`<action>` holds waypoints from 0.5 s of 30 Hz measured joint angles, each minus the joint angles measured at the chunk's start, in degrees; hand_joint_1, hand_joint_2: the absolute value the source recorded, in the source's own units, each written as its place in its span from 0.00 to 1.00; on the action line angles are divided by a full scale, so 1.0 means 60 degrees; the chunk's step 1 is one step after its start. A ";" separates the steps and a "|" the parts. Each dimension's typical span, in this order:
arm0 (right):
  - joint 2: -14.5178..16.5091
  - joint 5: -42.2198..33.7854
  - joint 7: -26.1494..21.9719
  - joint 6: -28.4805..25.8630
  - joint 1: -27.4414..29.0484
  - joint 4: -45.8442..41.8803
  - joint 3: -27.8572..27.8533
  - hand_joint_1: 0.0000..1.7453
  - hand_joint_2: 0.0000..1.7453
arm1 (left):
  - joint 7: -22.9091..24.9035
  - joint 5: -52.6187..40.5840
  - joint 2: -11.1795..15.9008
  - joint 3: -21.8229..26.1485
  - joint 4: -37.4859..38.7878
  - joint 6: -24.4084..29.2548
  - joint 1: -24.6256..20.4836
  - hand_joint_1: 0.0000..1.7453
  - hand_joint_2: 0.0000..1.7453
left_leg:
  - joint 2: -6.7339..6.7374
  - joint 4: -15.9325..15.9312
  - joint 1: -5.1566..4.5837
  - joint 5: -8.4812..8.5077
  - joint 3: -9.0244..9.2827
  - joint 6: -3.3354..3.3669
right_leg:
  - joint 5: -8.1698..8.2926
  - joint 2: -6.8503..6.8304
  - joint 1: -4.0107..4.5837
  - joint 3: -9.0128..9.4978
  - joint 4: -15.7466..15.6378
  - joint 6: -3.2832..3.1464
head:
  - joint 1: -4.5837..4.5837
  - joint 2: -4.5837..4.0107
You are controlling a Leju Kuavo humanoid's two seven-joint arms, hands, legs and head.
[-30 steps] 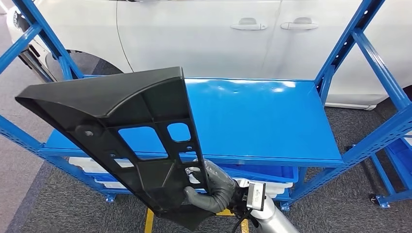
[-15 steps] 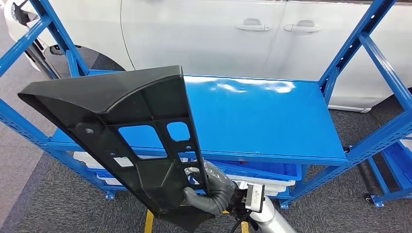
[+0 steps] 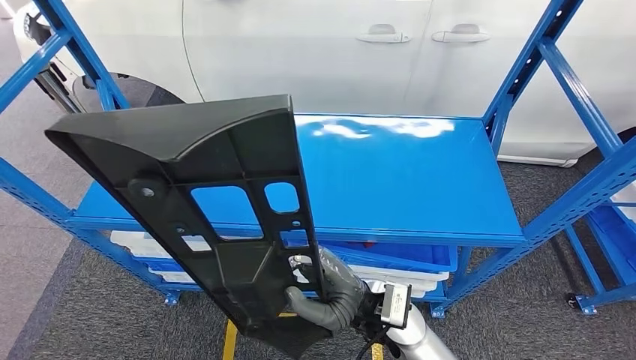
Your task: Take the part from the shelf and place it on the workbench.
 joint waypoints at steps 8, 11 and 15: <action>0.0000 -0.0002 -0.0006 -0.0001 0.0079 -0.0004 -0.0104 1.00 1.00 | 0.0021 -0.0002 -0.0007 0.0000 0.0000 -0.0060 -0.0025 0.00 1.00 | -0.0004 -0.2089 -0.0016 0.0723 0.0981 0.0393 | -0.0083 0.0031 0.0023 -0.0283 0.0333 0.0369 | 0.0003 0.0000; 0.0000 0.0000 -0.0022 0.0003 0.0109 -0.0002 -0.0178 1.00 1.00 | 0.0026 -0.0005 -0.0010 0.0000 0.0000 -0.0076 -0.0069 0.00 1.00 | 0.0021 -0.2121 -0.0010 0.0834 0.0871 0.0531 | -0.1017 0.0041 -0.0024 -0.0921 0.1849 0.0496 | 0.0003 0.0000; 0.0000 0.0008 -0.0035 0.0010 0.0163 -0.0001 -0.0250 1.00 1.00 | 0.0053 -0.0005 -0.0010 0.0000 0.0000 -0.0103 -0.0070 0.00 1.00 | 0.0021 -0.2075 -0.0029 0.0914 0.0725 0.0529 | -0.1066 0.0041 -0.0056 -0.0994 0.2430 0.0508 | 0.0003 0.0000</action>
